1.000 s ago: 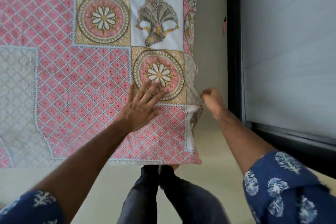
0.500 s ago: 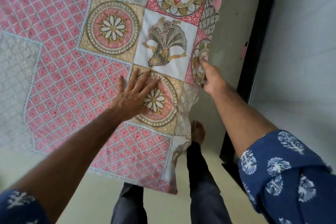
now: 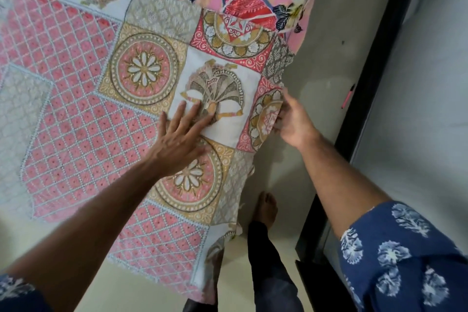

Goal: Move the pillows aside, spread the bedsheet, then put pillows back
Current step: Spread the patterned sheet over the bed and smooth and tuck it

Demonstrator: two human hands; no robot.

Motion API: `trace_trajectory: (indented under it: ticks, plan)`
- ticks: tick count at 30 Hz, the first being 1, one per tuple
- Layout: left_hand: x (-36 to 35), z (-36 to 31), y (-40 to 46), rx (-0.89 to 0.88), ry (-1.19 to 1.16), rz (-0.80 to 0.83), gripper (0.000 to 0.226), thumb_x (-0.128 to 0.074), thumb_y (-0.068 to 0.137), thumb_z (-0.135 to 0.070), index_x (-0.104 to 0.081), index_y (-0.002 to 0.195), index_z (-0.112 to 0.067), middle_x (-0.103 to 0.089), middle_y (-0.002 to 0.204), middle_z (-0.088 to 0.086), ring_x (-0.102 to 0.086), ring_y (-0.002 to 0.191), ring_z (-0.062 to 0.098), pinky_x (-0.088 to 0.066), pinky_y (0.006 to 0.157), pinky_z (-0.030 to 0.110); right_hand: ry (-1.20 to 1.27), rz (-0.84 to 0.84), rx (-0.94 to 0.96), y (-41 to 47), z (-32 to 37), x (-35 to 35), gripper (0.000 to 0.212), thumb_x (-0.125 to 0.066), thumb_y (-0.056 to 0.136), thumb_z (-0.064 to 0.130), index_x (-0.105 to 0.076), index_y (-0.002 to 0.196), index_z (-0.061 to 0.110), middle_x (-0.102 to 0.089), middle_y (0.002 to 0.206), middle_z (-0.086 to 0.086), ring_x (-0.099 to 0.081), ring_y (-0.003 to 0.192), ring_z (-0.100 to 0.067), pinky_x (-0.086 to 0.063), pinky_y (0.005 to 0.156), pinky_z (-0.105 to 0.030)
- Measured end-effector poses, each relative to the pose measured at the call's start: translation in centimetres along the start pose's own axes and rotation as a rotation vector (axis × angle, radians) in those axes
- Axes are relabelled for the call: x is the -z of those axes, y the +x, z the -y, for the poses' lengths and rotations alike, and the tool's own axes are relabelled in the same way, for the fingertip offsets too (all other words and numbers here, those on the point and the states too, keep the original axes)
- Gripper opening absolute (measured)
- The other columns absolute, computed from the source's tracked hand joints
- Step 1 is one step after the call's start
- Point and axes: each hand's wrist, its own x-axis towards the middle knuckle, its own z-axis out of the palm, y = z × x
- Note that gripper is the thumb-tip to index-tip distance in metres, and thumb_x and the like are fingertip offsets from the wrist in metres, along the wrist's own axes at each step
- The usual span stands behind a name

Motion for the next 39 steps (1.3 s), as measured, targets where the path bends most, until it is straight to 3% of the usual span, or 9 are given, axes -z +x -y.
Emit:
trace_trajectory:
  ticks: [6,12,17,21,23,26,32,35,39]
  plan:
    - [1.2,-2.4,6.7,0.064,-0.006,-0.086,0.083,-0.022,0.093,-0.078,0.004,0.16,-0.038,0.011,0.17,0.0,0.013,0.155,0.031,0.0,0.114,0.073,-0.103,-0.04,0.045,2.8,8.4,-1.1,0.058,-0.067,0.085,0.063,-0.067,0.119,0.017,-0.077,0.098,0.001,-0.07,0.091,-0.018,-0.054,0.071,-0.03]
    - [1.7,-2.8,9.4,0.055,0.016,-0.076,0.088,-0.018,0.089,-0.082,0.007,0.16,-0.035,0.013,0.169,0.003,0.013,0.155,0.034,-0.002,0.114,0.077,-0.285,-0.185,0.103,3.9,9.9,-1.5,0.078,-0.079,0.077,0.057,-0.054,0.138,0.016,-0.059,0.135,0.003,-0.053,0.122,-0.019,-0.044,0.108,-0.042]
    - [1.4,-2.8,9.6,0.053,0.033,-0.076,0.089,-0.013,0.089,-0.083,0.01,0.159,-0.035,0.016,0.169,0.004,0.015,0.155,0.034,0.0,0.113,0.077,-0.229,-0.25,0.343,4.5,9.4,-0.3,0.066,-0.083,0.08,0.038,-0.05,0.135,0.022,-0.057,0.124,0.005,-0.054,0.119,-0.014,-0.045,0.108,-0.043]
    - [1.4,-2.8,9.8,0.051,0.031,-0.071,0.089,-0.014,0.089,-0.083,0.009,0.16,-0.034,0.018,0.169,0.004,0.017,0.154,0.033,0.001,0.113,0.077,-0.742,-0.329,0.69,5.3,10.3,-0.2,0.06,-0.079,0.074,0.059,-0.057,0.126,0.04,-0.045,0.14,0.007,-0.039,0.131,-0.016,-0.026,0.106,-0.046]
    - [1.4,-2.7,9.8,0.051,0.034,-0.067,0.089,-0.015,0.089,-0.083,0.009,0.16,-0.034,0.017,0.169,0.004,0.017,0.154,0.033,0.0,0.113,0.077,-0.992,-0.291,0.655,5.6,11.7,-0.4,0.05,-0.07,0.069,0.075,-0.061,0.104,0.042,-0.058,0.126,0.011,-0.051,0.123,-0.018,-0.028,0.105,-0.05]
    - [1.4,-2.9,9.6,0.045,0.047,-0.084,0.088,-0.016,0.09,-0.082,0.006,0.161,-0.033,0.014,0.169,0.005,0.014,0.155,0.033,-0.002,0.113,0.078,-1.196,-0.171,0.57,5.4,14.2,0.4,0.035,-0.071,0.08,0.062,-0.057,0.077,0.031,-0.063,0.087,0.013,-0.06,0.096,-0.02,-0.038,0.103,-0.05]
    - [1.2,-3.0,9.4,0.024,0.084,-0.146,0.085,-0.014,0.094,-0.078,-0.001,0.162,-0.029,0.006,0.17,0.006,0.008,0.156,0.032,-0.005,0.115,0.076,-1.13,-0.085,0.623,5.7,15.5,2.0,0.029,-0.075,0.089,0.031,-0.063,0.094,0.006,-0.062,0.079,0.003,-0.053,0.067,-0.01,-0.04,0.06,-0.025]
    - [1.0,-3.3,9.3,-0.027,0.149,-0.176,0.08,-0.015,0.098,-0.073,-0.004,0.162,-0.026,0.001,0.17,0.008,0.005,0.156,0.034,-0.009,0.114,0.076,-1.105,-0.165,0.613,7.1,14.1,1.0,0.027,-0.075,0.089,0.031,-0.067,0.1,0.007,-0.066,0.089,-0.001,-0.06,0.078,-0.017,-0.044,0.066,-0.025]
    - [0.6,-3.6,9.2,-0.033,0.172,-0.205,0.073,-0.016,0.101,-0.068,-0.007,0.162,-0.03,0.0,0.17,0.01,0.003,0.156,0.037,-0.01,0.113,0.076,-1.205,-0.42,0.525,7.9,13.0,0.2,0.016,-0.074,0.089,0.018,-0.063,0.099,0.025,-0.067,0.101,0.007,-0.065,0.103,-0.021,-0.046,0.099,-0.045]
